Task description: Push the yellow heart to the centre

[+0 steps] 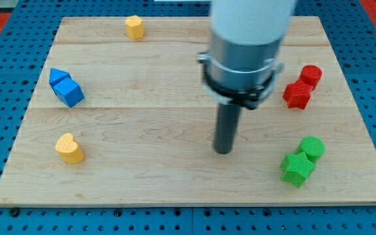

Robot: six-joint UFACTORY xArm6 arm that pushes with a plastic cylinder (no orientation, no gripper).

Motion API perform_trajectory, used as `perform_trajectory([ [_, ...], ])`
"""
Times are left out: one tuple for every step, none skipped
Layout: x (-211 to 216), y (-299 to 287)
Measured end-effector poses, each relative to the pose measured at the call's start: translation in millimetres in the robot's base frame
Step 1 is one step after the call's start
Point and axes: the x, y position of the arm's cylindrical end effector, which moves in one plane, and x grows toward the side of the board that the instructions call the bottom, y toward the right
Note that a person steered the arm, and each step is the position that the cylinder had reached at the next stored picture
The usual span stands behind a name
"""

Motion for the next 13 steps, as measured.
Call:
perform_trajectory([
  [17, -41],
  [54, -81],
  [54, -173],
  [52, -291],
  [-3, -256],
  [-60, -166],
  [-63, -158],
  [-57, -244],
  [10, -241],
  [21, -223],
  [-16, -182],
  [-25, -113],
  [-27, -122],
])
